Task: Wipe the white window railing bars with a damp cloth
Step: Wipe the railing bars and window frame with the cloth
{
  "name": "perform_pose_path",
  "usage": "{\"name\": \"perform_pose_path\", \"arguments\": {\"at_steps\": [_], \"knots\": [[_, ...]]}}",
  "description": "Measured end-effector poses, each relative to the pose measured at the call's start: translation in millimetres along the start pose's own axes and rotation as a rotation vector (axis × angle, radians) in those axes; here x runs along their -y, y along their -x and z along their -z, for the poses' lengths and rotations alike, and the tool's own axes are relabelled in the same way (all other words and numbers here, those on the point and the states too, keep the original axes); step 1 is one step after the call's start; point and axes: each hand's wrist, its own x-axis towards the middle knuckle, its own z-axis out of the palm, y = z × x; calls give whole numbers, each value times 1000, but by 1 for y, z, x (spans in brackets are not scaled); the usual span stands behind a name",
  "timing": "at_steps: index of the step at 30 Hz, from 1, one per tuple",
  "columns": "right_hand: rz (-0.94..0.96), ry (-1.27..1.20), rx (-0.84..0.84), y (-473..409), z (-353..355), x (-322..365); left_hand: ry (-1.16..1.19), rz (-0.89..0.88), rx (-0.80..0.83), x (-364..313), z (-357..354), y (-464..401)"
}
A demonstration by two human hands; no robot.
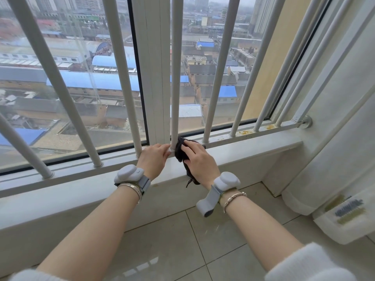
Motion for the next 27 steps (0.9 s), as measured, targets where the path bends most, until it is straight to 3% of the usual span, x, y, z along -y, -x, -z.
{"name": "perform_pose_path", "arguments": {"at_steps": [4,6,9,13,22,25,27], "knots": [[36,232,-172,-15,6,-24,5,8,34,1,2,-2],[-81,278,-282,-16,3,-35,5,11,39,2,2,-3],[-345,75,-380,-12,-13,-15,10,10,31,2,1,-3],[-365,-156,-279,-5,-24,30,38,9,10,1,2,-2],[-421,-67,-278,-4,3,-23,36,7,9,3,1,-2],[-507,-108,-323,-5,-2,-15,29,7,9,2,1,-2],[-464,-133,-283,-4,-9,0,22,6,9,2,1,-2]]}}
